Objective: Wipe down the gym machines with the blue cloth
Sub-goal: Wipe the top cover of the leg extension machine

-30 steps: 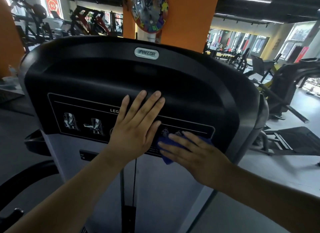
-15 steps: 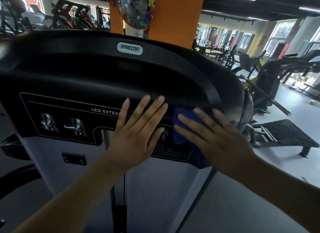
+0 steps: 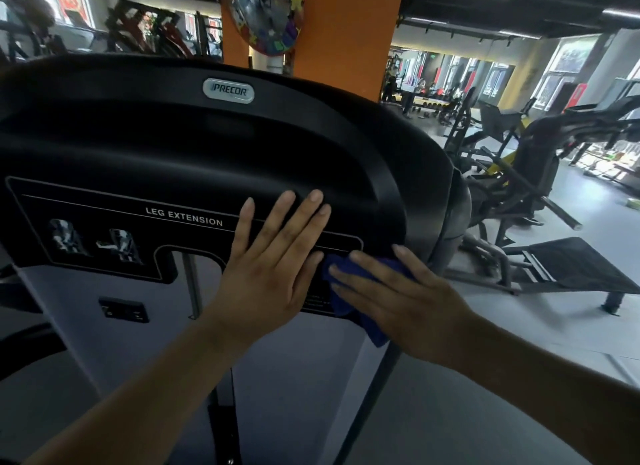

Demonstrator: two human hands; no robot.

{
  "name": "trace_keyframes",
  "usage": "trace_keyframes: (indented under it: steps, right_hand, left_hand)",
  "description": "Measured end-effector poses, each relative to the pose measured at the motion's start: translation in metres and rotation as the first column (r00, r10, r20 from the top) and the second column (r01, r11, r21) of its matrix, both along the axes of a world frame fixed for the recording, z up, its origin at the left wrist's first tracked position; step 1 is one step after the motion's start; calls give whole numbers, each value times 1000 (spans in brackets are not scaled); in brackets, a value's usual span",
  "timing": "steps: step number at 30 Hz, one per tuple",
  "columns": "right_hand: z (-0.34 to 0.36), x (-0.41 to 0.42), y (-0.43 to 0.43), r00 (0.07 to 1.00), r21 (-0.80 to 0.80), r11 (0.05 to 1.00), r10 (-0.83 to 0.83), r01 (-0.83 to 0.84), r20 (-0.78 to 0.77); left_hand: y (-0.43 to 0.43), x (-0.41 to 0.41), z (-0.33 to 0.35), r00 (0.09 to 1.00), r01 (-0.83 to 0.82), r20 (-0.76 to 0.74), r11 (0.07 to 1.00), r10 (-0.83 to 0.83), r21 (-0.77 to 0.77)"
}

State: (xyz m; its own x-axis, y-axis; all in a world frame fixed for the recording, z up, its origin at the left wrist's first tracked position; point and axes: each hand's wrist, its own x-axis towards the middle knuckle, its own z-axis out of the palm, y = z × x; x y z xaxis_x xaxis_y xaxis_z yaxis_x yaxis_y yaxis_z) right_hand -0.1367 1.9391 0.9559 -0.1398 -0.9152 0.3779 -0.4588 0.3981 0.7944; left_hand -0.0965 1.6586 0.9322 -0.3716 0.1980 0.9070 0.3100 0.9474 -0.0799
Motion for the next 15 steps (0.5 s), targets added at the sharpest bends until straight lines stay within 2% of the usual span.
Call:
trace_keyframes:
  steps: [2, 5, 6, 11, 12, 15]
  right_hand:
    - [9, -5, 9, 999, 21, 999, 30, -30, -10]
    - [24, -11, 14, 996, -210, 974, 89, -86, 4]
    - [21, -12, 14, 994, -243, 965, 106, -97, 24]
    - [-3, -26, 31, 975, -38, 978, 209, -206, 73]
    - [4, -30, 34, 971, -65, 971, 232, -228, 61]
    - [15, -41, 41, 958, -302, 921, 278, -245, 69]
  left_hand:
    - [8, 1, -1, 1000, -5, 8, 1000, 5, -1]
    - [19, 4, -2, 999, -29, 26, 999, 29, 17]
    - [23, 5, -2, 999, -35, 35, 999, 34, 22]
    - [44, 7, -3, 991, -90, 105, 993, 82, 71]
    - [47, 9, -3, 990, -100, 112, 992, 91, 80]
    - [55, 11, 2, 986, -130, 110, 990, 123, 62]
